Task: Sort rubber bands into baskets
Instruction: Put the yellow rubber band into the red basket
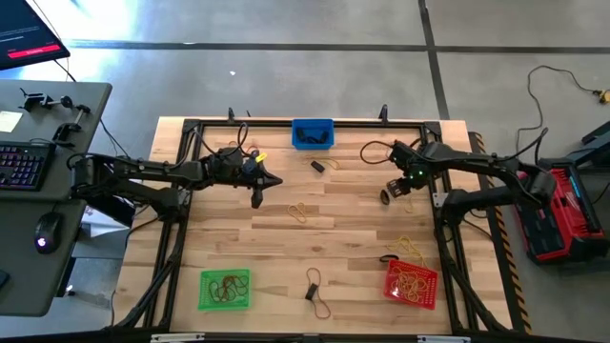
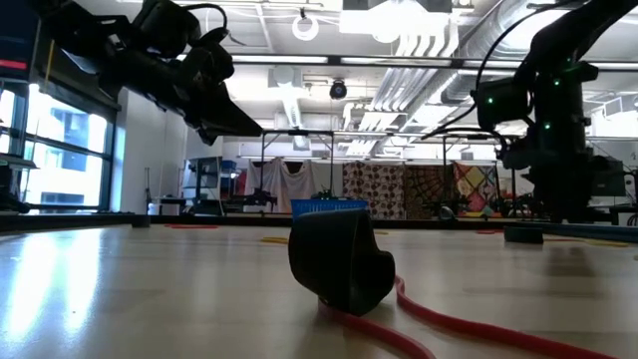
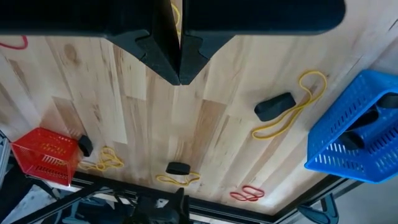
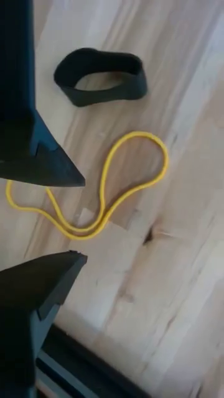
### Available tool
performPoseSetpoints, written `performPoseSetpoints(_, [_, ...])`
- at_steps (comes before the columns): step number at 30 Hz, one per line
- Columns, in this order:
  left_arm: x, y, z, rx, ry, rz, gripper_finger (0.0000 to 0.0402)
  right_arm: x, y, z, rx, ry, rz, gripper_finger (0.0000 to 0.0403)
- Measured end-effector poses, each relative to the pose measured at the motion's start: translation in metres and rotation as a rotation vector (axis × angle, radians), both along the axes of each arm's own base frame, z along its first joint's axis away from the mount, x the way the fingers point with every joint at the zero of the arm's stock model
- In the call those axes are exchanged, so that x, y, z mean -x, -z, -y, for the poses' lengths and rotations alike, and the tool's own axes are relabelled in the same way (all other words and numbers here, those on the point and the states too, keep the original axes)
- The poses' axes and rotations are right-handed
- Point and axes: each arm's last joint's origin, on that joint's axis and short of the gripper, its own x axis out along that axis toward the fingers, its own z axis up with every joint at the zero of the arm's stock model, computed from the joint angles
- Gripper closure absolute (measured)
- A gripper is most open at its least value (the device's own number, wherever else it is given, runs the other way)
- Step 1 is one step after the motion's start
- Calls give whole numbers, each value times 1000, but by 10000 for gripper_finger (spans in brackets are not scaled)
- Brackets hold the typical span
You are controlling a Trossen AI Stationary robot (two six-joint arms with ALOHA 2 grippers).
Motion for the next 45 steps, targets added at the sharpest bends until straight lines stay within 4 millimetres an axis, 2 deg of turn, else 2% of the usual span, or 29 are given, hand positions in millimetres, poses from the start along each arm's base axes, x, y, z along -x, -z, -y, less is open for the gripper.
performPoseSetpoints(10, [0, 0, 0, -1, -4, -3, 401, 5, 2, 10, 10, 145, -10, 262])
performPoseSetpoints(23, [0, 0, -1, -10, -26, -4, 401, -6, 24, 18, -59, 100, -43, 267])
performPoseSetpoints(27, [0, 0, -1, -10, -26, -4, 401, -8, 26, 19, -75, 87, -42, 289])
performPoseSetpoints(32, [0, 0, -1, -10, -26, -5, 402, -10, 28, 20, -103, 71, -21, 345])
performPoseSetpoints(36, [0, 0, -1, -15, -24, -5, 401, -9, 26, 18, -130, 65, -8, 395])
performPoseSetpoints(40, [0, 0, -1, -16, -24, -6, 401, -9, 18, 15, -185, 65, 12, 394])
performPoseSetpoints(45, [0, 0, -1, -17, -23, -6, 401, -13, -6, 10, -169, 45, 64, 400])
